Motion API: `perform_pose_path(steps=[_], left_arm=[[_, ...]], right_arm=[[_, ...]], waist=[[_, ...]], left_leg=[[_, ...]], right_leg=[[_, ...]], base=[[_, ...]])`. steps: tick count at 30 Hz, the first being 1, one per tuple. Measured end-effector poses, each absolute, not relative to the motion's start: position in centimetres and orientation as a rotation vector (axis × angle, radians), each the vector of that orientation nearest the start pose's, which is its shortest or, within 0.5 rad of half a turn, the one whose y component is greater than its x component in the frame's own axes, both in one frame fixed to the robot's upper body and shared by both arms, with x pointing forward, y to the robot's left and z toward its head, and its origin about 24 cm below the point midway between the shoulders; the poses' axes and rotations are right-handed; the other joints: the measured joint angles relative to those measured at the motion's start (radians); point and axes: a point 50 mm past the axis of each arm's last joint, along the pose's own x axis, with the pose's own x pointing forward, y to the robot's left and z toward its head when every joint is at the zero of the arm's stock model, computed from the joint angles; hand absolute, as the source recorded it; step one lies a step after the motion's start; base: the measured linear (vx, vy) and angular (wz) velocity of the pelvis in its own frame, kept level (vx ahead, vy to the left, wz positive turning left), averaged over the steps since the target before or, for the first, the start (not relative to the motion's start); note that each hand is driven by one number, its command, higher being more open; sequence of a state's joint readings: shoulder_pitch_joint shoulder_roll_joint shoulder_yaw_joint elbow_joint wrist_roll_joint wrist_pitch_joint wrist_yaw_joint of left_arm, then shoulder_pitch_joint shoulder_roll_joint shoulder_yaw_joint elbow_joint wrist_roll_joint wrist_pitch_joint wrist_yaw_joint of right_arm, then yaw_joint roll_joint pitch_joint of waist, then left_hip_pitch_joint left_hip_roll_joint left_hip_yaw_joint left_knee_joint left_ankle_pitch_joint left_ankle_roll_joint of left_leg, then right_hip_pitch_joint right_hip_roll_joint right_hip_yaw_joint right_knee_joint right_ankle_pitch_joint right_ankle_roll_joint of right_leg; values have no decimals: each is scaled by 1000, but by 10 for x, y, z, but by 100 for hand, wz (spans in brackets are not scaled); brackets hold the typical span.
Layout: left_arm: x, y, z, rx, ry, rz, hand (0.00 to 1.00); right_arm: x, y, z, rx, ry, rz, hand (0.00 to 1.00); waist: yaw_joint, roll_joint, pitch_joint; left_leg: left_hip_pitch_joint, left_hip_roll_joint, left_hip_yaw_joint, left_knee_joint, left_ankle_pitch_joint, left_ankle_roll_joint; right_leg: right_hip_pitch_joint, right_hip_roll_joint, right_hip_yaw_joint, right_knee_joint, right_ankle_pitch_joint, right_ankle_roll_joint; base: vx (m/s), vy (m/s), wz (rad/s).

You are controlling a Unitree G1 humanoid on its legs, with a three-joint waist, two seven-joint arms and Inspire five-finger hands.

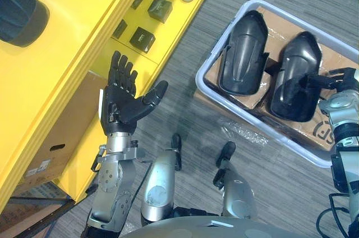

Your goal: Walk over and take three plastic housings, then place them on the shelf

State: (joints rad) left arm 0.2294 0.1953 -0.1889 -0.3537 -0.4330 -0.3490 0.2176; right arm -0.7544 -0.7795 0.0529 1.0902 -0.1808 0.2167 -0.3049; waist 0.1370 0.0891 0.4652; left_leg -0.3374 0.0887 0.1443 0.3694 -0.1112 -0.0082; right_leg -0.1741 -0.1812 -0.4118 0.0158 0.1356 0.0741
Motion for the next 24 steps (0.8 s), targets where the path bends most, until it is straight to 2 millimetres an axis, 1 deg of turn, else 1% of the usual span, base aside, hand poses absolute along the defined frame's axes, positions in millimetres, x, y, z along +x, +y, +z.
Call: perform_pose_path(steps=[3,6,14,19,21,24], left_arm=[[197,161,96,-362,-373,71,100],[197,163,96,-358,-376,71,100],[196,167,97,-343,-391,70,100],[195,171,101,-333,-419,67,100],[191,172,104,-330,-431,60,100],[185,172,112,-321,-466,46,100]], right_arm=[[316,-391,114,-840,459,-750,0],[311,-386,100,-880,476,-716,0],[305,-383,97,-982,429,-721,0],[301,-376,92,-1048,383,-711,0],[301,-370,94,-1056,335,-695,0],[298,-365,96,-1104,268,-693,0]], waist=[[-1,12,3],[-5,12,3],[-8,8,5],[-11,-10,15],[-20,-27,22],[-29,-44,21]], left_leg=[[9,-1,1,-16,10,-3],[17,-2,4,-30,15,-4],[33,-5,10,-44,18,-3],[49,-5,12,-47,18,-3],[70,-7,17,-59,20,-4],[78,-7,24,-62,19,-5]], right_leg=[[1,0,1,0,0,0],[2,0,3,0,0,-1],[9,-3,5,0,1,0],[25,-3,7,0,1,0],[37,-5,9,-1,1,0],[41,-5,12,-2,1,0]], base=[[-40,-10,-1],[0,0,0],[0,0,0],[0,0,0],[0,0,0],[-18,23,-6]])
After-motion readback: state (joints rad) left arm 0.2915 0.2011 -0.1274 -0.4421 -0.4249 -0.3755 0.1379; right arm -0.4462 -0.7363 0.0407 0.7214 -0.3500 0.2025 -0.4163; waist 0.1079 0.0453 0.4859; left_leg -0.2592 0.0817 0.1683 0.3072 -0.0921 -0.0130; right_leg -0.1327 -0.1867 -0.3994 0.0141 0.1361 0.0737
